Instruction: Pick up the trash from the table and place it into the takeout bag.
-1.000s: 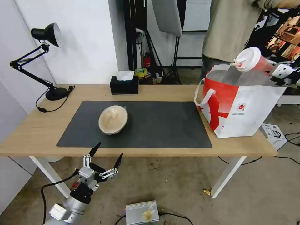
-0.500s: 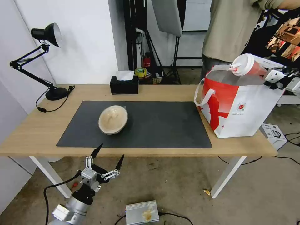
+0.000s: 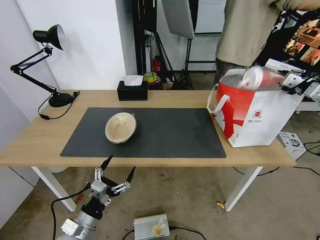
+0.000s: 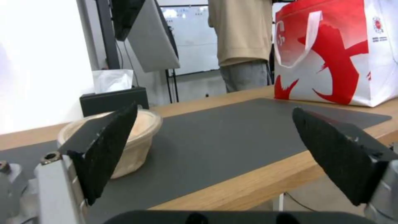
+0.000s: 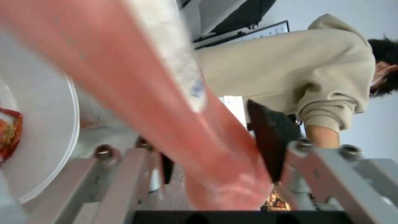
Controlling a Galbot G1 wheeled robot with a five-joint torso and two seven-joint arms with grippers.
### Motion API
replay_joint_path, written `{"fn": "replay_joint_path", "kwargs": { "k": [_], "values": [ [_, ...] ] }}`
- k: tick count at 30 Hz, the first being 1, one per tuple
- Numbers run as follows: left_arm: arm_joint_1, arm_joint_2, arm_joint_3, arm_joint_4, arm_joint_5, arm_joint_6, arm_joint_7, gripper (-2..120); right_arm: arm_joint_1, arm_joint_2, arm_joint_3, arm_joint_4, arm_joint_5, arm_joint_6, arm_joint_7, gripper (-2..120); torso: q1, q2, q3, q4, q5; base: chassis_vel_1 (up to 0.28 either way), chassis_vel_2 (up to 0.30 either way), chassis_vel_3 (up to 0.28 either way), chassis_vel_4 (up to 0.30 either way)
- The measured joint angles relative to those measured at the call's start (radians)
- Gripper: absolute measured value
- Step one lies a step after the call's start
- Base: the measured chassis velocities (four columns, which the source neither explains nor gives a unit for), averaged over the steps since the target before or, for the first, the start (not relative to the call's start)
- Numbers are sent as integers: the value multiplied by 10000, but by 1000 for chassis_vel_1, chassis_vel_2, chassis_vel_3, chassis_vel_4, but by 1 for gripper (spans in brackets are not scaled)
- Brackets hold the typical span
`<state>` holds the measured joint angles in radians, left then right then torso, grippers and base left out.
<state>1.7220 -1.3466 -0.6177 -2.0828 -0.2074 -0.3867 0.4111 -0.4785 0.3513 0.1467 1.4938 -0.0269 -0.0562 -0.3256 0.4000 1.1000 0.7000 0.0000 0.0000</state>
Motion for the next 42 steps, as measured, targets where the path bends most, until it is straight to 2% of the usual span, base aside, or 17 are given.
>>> {"fn": "replay_joint_path", "kwargs": {
  "k": [3, 4, 5, 9, 10, 13, 24, 34, 42],
  "values": [
    [19, -30, -7, 1, 1, -4, 58, 100, 15, 8, 0, -12, 6, -7, 35, 57, 0, 0, 0, 0, 0, 0, 0, 0, 0],
    [27, -46, -8, 1, 3, -5, 69, 100, 16, 7, 0, -12, 12, -10, 43, 64, 0, 0, 0, 0, 0, 0, 0, 0, 0],
    [27, -46, -8, 1, 3, -5, 69, 100, 16, 7, 0, -12, 12, -10, 43, 64, 0, 0, 0, 0, 0, 0, 0, 0, 0],
    [38, -84, -11, -7, 21, -11, 111, 100, 28, 0, 0, 28, 33, -18, 50, 84, 0, 0, 0, 0, 0, 0, 0, 0, 0],
    [38, -84, -11, -7, 21, -11, 111, 100, 28, 0, 0, 28, 33, -18, 50, 84, 0, 0, 0, 0, 0, 0, 0, 0, 0],
    [78, -91, -19, -32, 35, -16, 124, 100, -36, -13, 27, 67, 46, -22, 58, 96, 0, 0, 0, 0, 0, 0, 0, 0, 0],
    [115, -137, -53, -81, 45, -21, 128, 100, -192, -215, 212, 343, 579, -164, 133, 100, 0, 0, 0, 0, 0, 0, 0, 0, 0],
    [189, -277, -254, -222, -116, -21, 69, 100, -503, -621, 552, 1327, 2151, -769, 881, 100, 0, 0, -1, 1, -1, 0, 0, 0, 0],
    [404, -304, -270, -455, -222, -25, -204, 100, -617, -970, 652, 2734, 4940, -1606, 3052, 100, 0, 0, -1, 0, -1, 0, 0, 0, 0]
  ]
}}
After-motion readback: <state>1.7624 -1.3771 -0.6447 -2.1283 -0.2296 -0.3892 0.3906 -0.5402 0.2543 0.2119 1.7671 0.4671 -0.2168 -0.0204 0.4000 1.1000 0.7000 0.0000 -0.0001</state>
